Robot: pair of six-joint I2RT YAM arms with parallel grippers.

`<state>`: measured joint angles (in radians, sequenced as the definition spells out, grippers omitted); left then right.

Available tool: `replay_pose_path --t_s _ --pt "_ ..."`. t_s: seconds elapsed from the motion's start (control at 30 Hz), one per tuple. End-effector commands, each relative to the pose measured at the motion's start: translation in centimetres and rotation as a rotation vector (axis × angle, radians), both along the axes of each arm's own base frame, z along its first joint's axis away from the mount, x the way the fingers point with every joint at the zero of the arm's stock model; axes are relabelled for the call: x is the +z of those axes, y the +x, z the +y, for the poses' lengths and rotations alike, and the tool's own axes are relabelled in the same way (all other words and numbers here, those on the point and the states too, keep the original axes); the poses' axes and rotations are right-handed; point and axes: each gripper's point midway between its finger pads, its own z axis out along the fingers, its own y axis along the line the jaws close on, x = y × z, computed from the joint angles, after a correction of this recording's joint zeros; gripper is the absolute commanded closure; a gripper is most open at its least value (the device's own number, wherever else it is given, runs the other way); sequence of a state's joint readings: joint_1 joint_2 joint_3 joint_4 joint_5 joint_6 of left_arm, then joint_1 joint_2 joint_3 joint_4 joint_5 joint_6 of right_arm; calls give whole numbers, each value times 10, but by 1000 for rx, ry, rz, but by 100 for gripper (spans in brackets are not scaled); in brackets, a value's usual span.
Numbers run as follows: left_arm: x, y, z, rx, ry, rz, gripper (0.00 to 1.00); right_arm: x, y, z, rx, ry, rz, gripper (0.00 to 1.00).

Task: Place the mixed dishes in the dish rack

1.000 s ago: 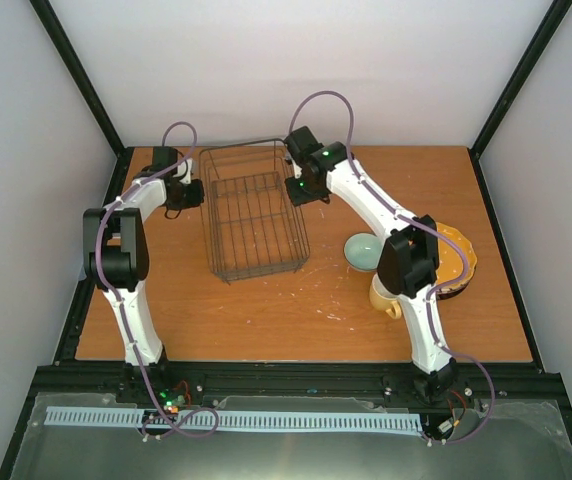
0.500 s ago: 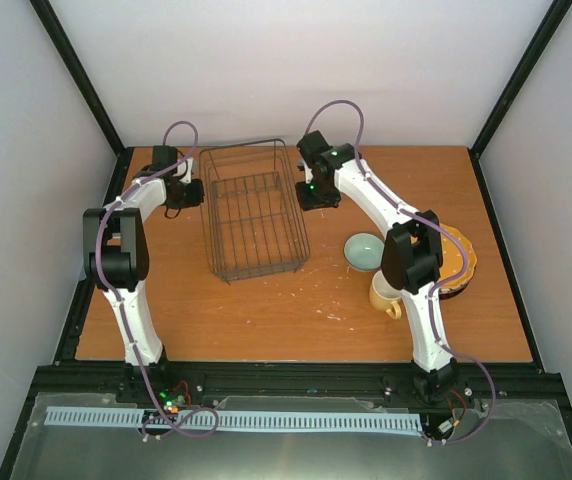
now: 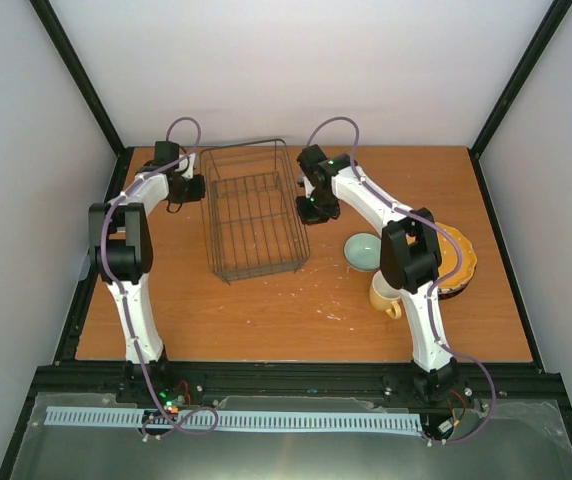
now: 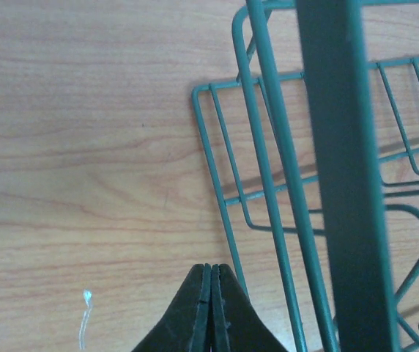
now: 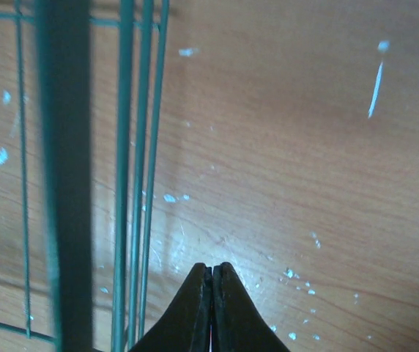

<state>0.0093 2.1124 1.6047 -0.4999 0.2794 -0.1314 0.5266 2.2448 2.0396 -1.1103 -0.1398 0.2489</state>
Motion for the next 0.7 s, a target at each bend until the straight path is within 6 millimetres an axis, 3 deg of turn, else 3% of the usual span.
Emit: replay_pose_path --t_s 0.0,0.2,0.5,0.67 --pt "17 18 -11 -48 -16 -60 99 -6 -16 0 9 4 44 97" --pt "19 26 -22 -66 -46 -73 99 -2 -25 0 2 24 40 97" --pt "11 25 -75 -150 -74 -63 99 4 -33 -4 -8 18 22 97" --pt "13 26 -83 -163 -70 -67 99 4 -36 -13 -15 -15 10 97"
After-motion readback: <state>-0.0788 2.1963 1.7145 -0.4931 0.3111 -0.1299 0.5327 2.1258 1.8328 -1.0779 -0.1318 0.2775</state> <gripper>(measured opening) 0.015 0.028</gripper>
